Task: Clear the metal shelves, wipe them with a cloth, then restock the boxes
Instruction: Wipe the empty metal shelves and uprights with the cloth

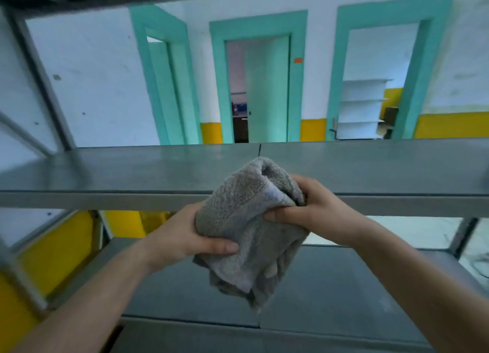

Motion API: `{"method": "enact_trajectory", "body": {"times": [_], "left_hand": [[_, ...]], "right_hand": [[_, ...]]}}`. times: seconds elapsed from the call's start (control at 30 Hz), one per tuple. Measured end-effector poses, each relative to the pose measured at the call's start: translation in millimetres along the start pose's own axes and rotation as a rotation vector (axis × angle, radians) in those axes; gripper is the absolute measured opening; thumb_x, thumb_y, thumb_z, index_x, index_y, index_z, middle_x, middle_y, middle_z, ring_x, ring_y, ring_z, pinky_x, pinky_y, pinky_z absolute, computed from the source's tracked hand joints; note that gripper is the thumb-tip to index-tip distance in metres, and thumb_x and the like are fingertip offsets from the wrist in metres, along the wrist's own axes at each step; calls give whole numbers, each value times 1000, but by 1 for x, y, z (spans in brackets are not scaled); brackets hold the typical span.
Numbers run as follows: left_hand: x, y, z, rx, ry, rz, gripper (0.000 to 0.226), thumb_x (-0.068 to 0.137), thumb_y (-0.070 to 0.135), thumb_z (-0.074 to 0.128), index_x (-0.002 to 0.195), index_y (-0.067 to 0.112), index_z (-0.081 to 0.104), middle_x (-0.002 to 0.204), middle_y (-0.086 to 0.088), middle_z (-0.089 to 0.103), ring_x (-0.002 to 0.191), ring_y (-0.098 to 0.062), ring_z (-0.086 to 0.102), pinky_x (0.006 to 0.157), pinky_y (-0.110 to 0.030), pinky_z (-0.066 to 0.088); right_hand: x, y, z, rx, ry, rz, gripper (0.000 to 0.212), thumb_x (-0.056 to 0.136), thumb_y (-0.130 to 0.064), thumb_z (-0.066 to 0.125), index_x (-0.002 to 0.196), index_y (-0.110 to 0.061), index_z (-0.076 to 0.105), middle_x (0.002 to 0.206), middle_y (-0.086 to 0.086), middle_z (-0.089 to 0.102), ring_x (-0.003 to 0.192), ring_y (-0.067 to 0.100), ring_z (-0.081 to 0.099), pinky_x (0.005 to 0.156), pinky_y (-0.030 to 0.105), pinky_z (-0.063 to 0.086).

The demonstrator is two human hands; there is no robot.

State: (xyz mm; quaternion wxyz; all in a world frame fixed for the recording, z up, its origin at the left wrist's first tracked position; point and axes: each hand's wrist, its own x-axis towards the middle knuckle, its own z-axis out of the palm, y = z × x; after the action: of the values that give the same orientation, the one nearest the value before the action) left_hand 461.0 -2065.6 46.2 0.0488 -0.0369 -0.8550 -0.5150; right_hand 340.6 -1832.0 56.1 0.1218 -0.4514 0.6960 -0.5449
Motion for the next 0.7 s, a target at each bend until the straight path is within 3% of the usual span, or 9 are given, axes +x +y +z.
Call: {"method": "enact_trajectory", "body": {"times": [0.1,0.2,0.27,0.33,0.4,0.47,0.5,0.6,0.7], "left_hand": [[42,-7,6,56,-58,88,39,71,13,89,105,27,76,106,4,77,101,-13,71,85,-32,57],[79,18,-6,229,12,267,41,73,25,89,106,43,72,102,13,74,98,-8,69,85,-34,56],[104,40,-19,465,105,499,37,77,21,87,107,36,69,99,12,73,94,-11,69,79,-32,55],[126,55,-30,806,284,727,41,74,24,85,111,29,67,104,7,72,94,-19,69,77,-36,54],[140,53,-37,1022,441,841,46,72,14,84,114,18,68,110,-2,72,97,-28,67,81,-41,53],[151,29,-36,1131,471,776,54,65,-2,82,115,12,67,113,-8,70,103,-30,61,89,-42,45],[152,10,-31,1140,408,680,64,59,-5,83,118,13,66,117,-8,69,109,-28,57,94,-38,40],[146,-32,-14,979,151,365,74,75,15,80,141,29,52,144,10,50,135,-14,42,111,-20,20],[140,-50,0,837,142,340,69,87,23,73,148,34,43,147,26,26,139,0,25,111,-8,8]], "right_hand": [[-7,8,-24,-159,104,77,26,85,-8,80,106,-21,71,103,-2,77,100,12,72,84,31,58],[-2,-1,-56,-295,206,40,30,83,-11,83,105,-28,71,102,-6,76,100,11,71,88,34,58],[11,-12,-76,-487,283,-39,29,83,-11,81,103,-27,68,96,-9,74,92,8,68,79,27,54],[33,-14,-86,-728,365,-141,29,82,-9,79,104,-21,65,97,-6,70,88,13,63,73,29,47],[58,0,-86,-864,426,-242,33,80,-7,75,110,-15,64,103,1,68,93,20,60,76,33,46],[83,28,-85,-928,392,-256,41,79,-6,72,117,-14,61,111,4,66,103,25,59,85,38,47],[91,44,-83,-954,317,-202,44,80,-7,71,122,-16,59,117,4,65,110,26,57,91,41,48],[102,83,-93,-1053,101,-39,44,88,-15,68,130,-26,60,131,-2,62,123,21,53,105,43,44],[92,96,-110,-1111,61,-93,42,90,-13,66,131,-23,65,130,0,66,121,23,58,106,43,44]]}}
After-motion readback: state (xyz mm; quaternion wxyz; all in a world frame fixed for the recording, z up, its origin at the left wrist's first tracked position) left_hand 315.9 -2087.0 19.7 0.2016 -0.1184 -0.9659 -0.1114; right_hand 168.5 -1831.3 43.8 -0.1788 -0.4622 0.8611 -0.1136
